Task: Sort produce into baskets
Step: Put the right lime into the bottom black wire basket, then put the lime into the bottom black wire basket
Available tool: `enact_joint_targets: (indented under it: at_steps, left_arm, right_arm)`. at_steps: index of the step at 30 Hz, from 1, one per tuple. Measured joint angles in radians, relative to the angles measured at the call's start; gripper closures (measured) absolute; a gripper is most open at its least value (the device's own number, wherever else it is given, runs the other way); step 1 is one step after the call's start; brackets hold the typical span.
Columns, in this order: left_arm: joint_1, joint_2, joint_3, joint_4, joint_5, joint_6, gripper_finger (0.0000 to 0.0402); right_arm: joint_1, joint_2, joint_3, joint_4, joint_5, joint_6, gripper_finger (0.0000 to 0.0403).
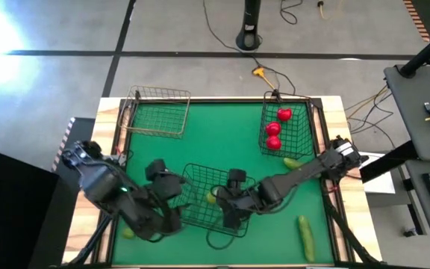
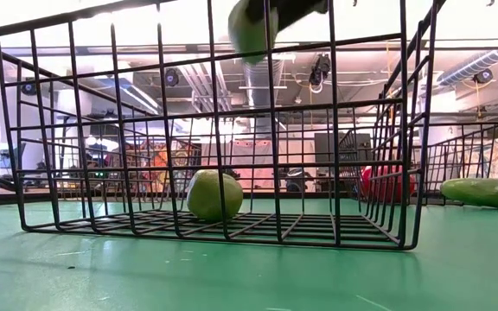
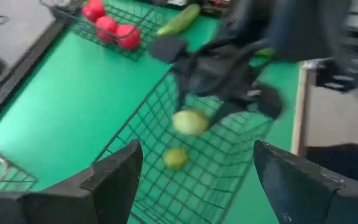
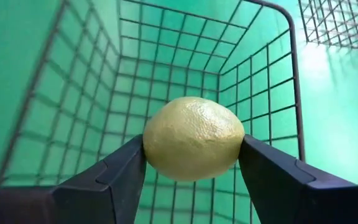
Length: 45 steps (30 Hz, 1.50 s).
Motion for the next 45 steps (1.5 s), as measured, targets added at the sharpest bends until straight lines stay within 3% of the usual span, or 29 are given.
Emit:
enact_joint_targets:
  at_steps: [11, 22, 29, 36, 45]
  left_arm:
    - [0.001, -0.157, -0.144, -0.015, -0.004, -0.060, 0.0113]
    - [0.020, -0.272, -0.400, -0.015, 0.031, -0.231, 0.0113]
    - [0.020, -0.305, -0.475, 0.001, 0.030, -0.251, 0.0113]
    - [0.020, -0.305, -0.481, 0.008, 0.031, -0.252, 0.0113]
    - [0.016, -0.303, -0.488, 0.007, 0.034, -0.246, 0.0113]
  right_arm:
    - [-0.107, 0.002, -0.252, 0.232, -0.192, 0.058, 0.0172]
    - [-0.112, 0.003, -0.338, 0.248, -0.197, 0.089, 0.0159]
    - [-0.111, 0.003, -0.341, 0.251, -0.211, 0.122, 0.0130]
    - [-0.090, -0.001, -0.312, 0.244, -0.228, 0.076, 0.0131]
    - [-0.054, -0.018, -0.093, 0.071, -0.194, 0.011, 0.0151]
